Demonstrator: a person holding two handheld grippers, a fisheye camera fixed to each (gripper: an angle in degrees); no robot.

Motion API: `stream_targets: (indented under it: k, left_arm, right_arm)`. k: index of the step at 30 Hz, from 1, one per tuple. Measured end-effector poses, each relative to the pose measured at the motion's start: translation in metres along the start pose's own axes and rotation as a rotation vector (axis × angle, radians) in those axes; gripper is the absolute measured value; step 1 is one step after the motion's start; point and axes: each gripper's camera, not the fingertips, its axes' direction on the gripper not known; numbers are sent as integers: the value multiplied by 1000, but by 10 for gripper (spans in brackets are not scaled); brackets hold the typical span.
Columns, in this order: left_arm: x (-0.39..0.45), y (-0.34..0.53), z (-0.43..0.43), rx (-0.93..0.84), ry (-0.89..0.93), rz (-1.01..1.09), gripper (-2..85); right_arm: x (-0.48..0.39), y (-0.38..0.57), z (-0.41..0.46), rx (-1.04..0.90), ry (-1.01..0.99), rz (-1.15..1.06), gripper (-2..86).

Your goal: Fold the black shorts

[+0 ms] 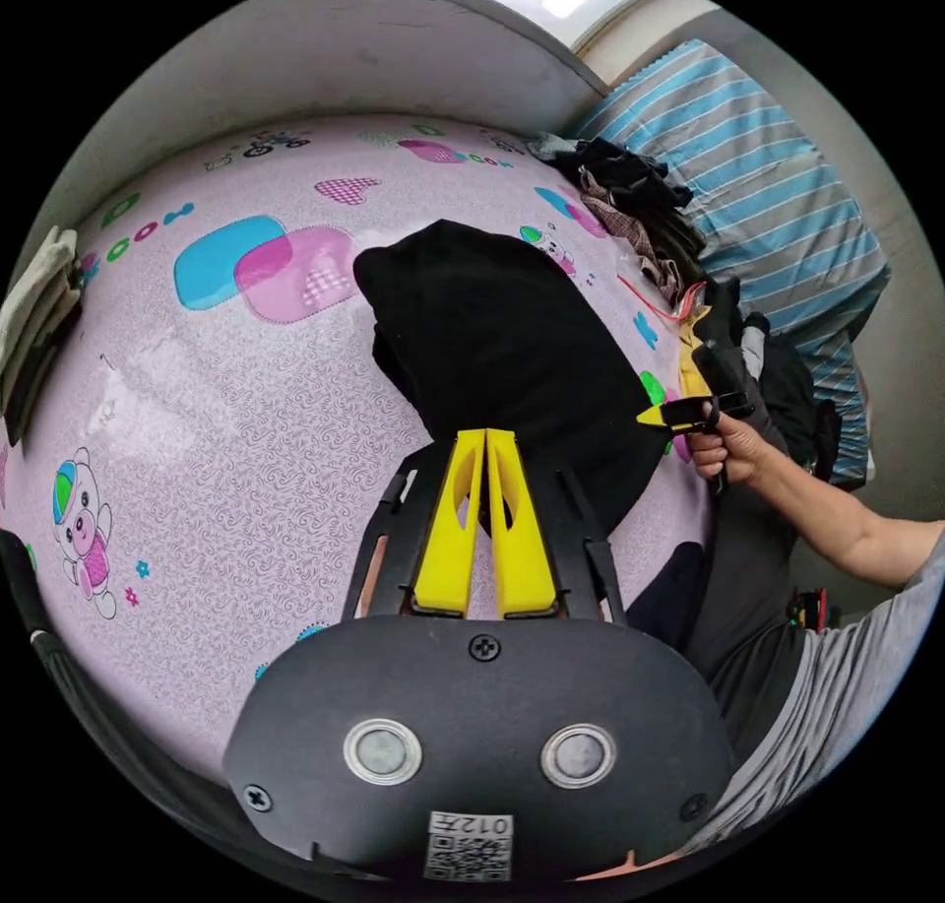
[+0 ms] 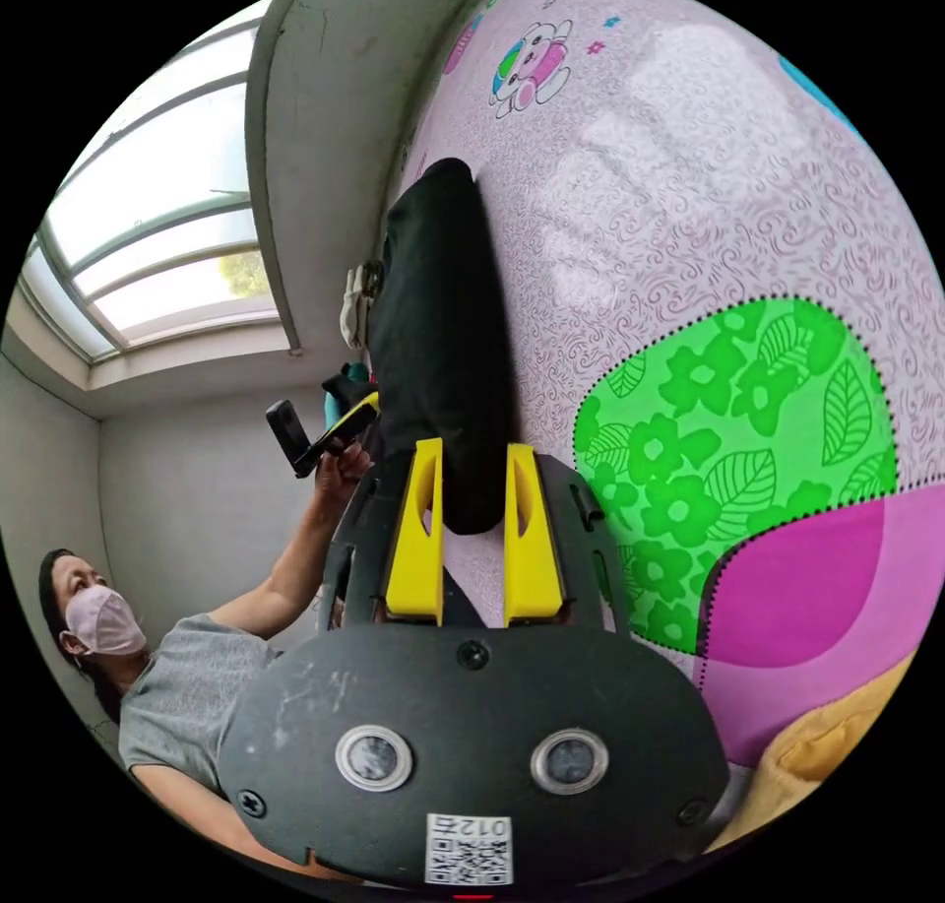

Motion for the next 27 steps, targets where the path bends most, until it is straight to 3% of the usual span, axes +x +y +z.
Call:
stream_targets:
  k: [4,7,12,16,20,22,27]
  left_arm:
    - [25,3,-23,26,-72,112,8]
    - [23,2,-5,-97,-173,165,7]
    - [-17,-5,-5,-100,-126,104,8]
    - [-46,-9,-8,-260,-472,49,11]
    - [-69,9,-48,-141,-253,-26,19]
    - [-91,27,-74,-33,-82,-179,35]
    - [-111,59,-83,-29,111,-340,132]
  right_arm:
    - [0,10,-6,14,-23,-3,97]
    - [-9,12,-6,39,32,-15,85]
    - [-27,30,3,85,95,-1,80]
    - [-36,65,39,69,69,16,79]
    - [-44,86,70,14,11,-7,86]
    - [-50,88,63,30,33,-24,90]
    - [-51,68,11,77,94,-63,111]
